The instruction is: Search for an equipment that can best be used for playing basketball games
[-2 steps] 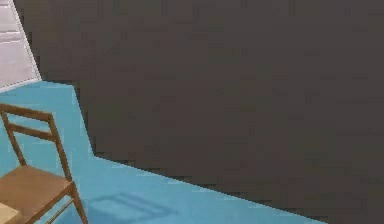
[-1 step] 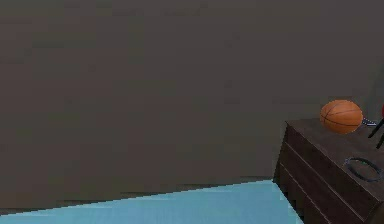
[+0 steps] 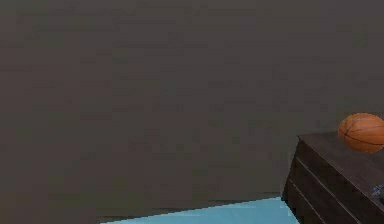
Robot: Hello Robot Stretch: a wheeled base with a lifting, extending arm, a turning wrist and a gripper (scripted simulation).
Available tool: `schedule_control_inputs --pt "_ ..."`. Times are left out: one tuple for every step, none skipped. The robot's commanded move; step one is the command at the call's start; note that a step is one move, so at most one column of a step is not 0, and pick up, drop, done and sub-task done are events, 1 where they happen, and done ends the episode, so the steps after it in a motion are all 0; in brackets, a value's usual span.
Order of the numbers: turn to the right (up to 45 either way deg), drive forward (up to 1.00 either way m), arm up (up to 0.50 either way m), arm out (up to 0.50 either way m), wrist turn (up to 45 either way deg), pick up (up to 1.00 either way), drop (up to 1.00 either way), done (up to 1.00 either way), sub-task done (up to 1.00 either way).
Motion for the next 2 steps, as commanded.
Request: schedule_control_inputs --pt "9.0 0.0 0.0 0.0 0.0 0.0 0.0 0.0 0.0" --pt "0.0 0.45 0.0 0.0 0.0 0.0 0.0 0.0 0.0"
